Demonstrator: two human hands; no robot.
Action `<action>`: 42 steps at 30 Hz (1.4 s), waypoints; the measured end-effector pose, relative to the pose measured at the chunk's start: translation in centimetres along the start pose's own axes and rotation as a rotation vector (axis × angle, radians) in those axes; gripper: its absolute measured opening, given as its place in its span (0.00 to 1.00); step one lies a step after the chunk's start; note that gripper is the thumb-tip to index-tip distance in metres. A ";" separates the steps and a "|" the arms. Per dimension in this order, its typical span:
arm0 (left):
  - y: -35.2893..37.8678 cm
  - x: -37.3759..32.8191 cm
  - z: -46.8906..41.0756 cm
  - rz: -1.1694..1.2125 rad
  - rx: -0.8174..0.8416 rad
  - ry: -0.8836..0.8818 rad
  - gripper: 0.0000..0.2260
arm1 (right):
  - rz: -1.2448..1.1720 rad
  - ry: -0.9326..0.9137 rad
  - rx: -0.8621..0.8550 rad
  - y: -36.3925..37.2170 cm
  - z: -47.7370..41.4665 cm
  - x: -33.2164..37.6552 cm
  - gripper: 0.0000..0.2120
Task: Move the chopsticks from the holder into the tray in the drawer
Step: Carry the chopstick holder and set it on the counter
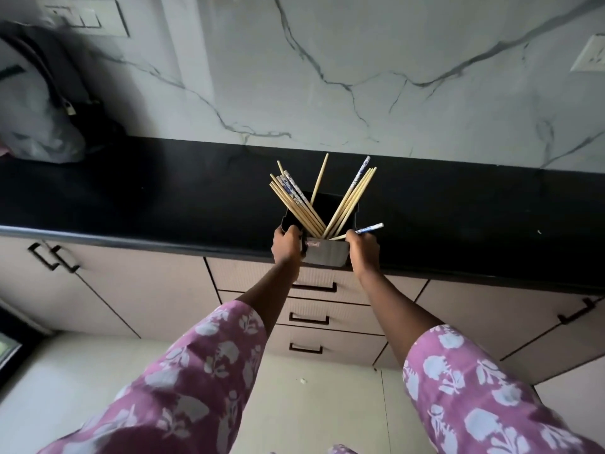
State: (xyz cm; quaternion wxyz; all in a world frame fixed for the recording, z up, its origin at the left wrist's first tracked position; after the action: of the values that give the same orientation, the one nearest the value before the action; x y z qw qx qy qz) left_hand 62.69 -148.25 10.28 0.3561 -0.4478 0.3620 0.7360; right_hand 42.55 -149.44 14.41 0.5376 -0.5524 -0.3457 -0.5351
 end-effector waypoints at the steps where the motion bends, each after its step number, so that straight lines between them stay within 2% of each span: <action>1: 0.3 -0.4 -1.3 -0.024 -0.006 -0.007 0.18 | -0.002 -0.001 0.003 0.6 -1.3 0.4 0.14; 9: 3.0 -3.4 -11.1 -0.142 -0.063 -0.038 0.10 | 0.023 0.000 0.028 4.6 -11.8 2.6 0.14; 14: 5.2 -4.5 -15.4 -0.165 -0.089 -0.069 0.13 | 0.026 0.019 0.051 6.0 -17.1 3.8 0.10; 18: 6.7 -5.2 -17.6 -0.180 -0.090 -0.070 0.12 | 0.021 0.046 0.056 6.7 -20.3 4.0 0.11; 22: 7.2 -5.1 -18.5 -0.175 -0.084 -0.083 0.11 | -0.013 0.090 0.072 7.3 -21.4 3.5 0.10; 25: 7.1 -4.1 -18.9 -0.162 -0.058 -0.130 0.14 | 0.008 0.117 0.075 7.4 -21.3 2.9 0.10; 33: 7.0 -3.6 -18.4 -0.197 -0.014 -0.133 0.18 | -0.115 0.175 0.060 7.2 -20.4 1.5 0.11; 38: 5.9 -5.4 -18.0 -0.396 -0.053 0.066 0.22 | -0.094 0.103 0.064 7.0 -19.6 1.7 0.09; 42: 4.8 -6.0 -16.3 -0.492 -0.118 0.196 0.26 | -0.107 0.022 -0.013 6.1 -17.8 1.8 0.13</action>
State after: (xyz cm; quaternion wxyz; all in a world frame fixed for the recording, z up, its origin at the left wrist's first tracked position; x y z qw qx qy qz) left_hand 67.25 -165.62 11.33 0.4609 -0.6114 0.2314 0.6002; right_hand 44.83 -168.03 12.07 0.5081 -0.5309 -0.3654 -0.5714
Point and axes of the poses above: each hand's wrist, its own z-axis away from the middle knuckle, its own y-axis out of the palm, x = y × z, the point moved 10 cm from there along -z, towards the middle knuckle, and after that the axes turned 2 degrees about x, right-handed, at the moved point
